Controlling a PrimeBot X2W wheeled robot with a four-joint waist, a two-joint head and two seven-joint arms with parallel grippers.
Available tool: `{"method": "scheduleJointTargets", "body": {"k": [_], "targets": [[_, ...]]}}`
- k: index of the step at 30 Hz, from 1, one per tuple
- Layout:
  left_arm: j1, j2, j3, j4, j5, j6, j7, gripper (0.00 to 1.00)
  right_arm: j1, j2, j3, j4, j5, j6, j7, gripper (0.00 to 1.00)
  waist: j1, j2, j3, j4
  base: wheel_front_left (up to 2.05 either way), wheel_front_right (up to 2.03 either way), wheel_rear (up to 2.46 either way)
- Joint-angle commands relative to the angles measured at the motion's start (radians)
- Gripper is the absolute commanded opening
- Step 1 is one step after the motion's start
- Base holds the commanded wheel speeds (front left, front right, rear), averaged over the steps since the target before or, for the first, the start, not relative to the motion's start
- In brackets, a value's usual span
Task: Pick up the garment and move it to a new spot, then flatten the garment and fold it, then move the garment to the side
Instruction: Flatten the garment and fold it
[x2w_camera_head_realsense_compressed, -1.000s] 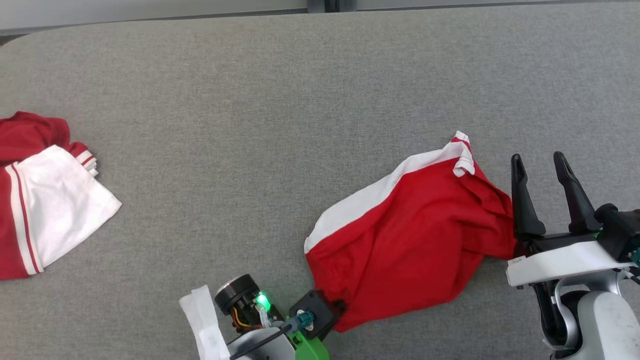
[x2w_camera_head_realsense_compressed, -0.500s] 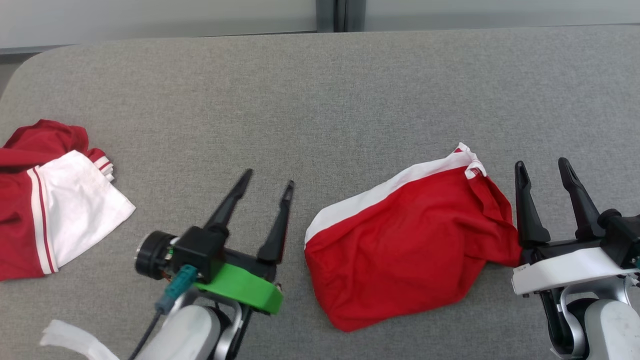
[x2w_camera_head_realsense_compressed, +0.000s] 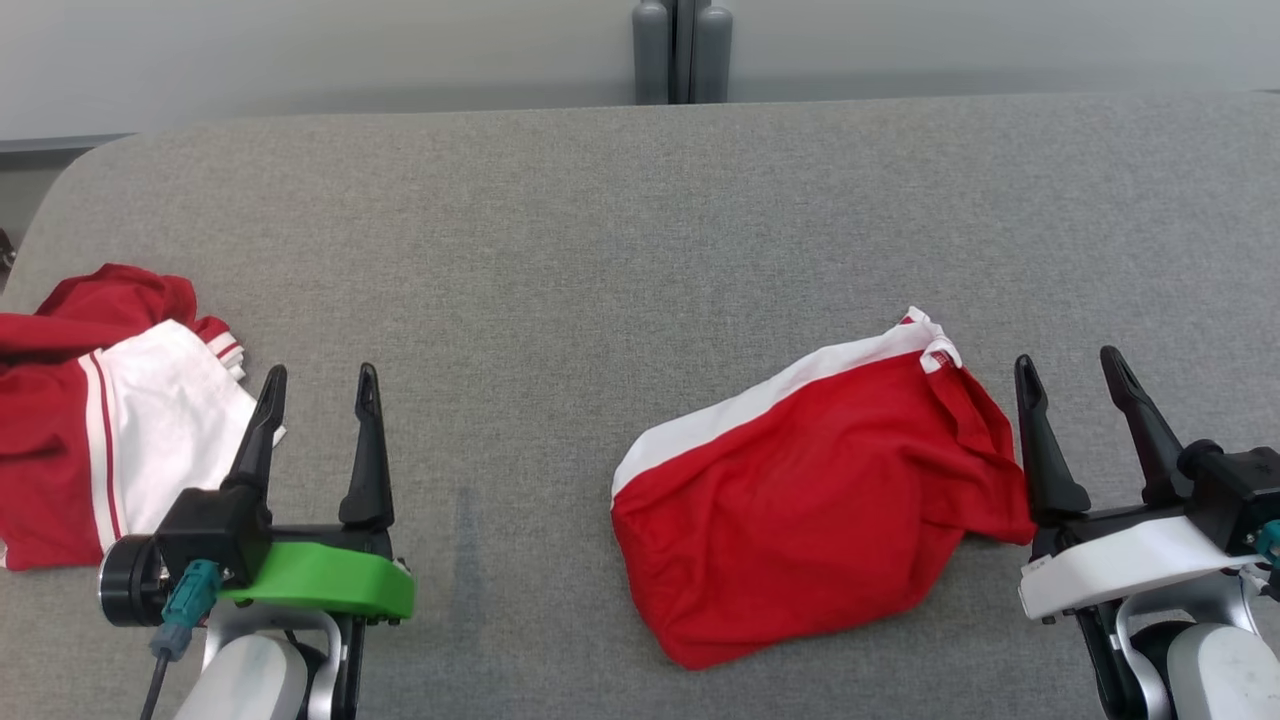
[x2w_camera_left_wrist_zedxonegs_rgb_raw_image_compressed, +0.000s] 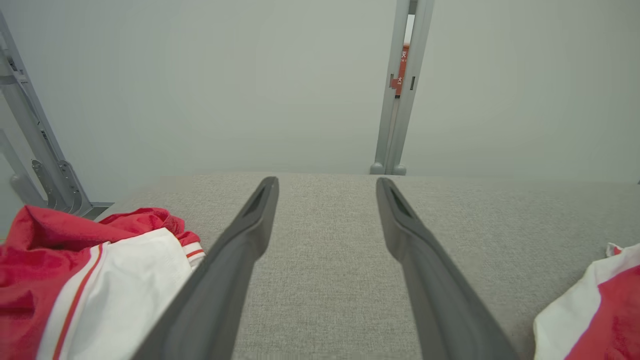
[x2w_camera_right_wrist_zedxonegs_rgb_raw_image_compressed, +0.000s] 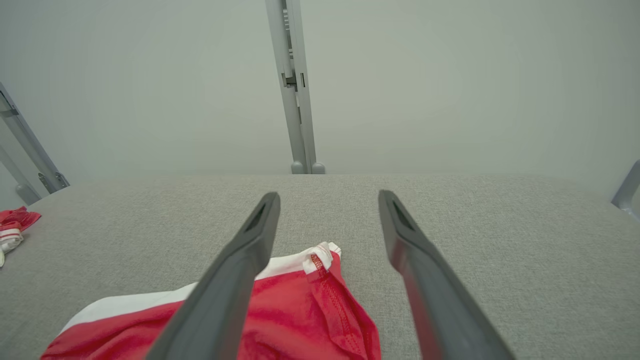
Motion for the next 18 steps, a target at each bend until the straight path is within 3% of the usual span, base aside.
{"method": "scheduleJointTargets", "body": {"k": [1, 14, 18], "targets": [[0.018, 0.01, 0.002, 0.007, 0.013, -0.011, -0.004, 1.0, 0.008, -0.005, 0.002, -0.005, -0.004, -0.001, 0.003, 1.0, 0.0, 0.0, -0.003, 0.002, 0.0, 0.0, 0.0], [0.019, 0.008, 0.002, 0.036, 0.035, -0.049, -0.004, 1.0, 0.018, 0.002, -0.004, -0.01, 0.004, -0.001, 0.007, 1.0, 0.0, 0.0, -0.006, 0.005, 0.0, 0.0, 0.0], [-0.05, 0.014, -0.031, 0.027, 0.034, -0.096, 0.029, 1.0, 0.009, 0.002, -0.013, -0.017, 0.005, -0.001, 0.009, 1.0, 0.0, 0.0, 0.014, 0.014, 0.0, 0.0, 0.0]]}}
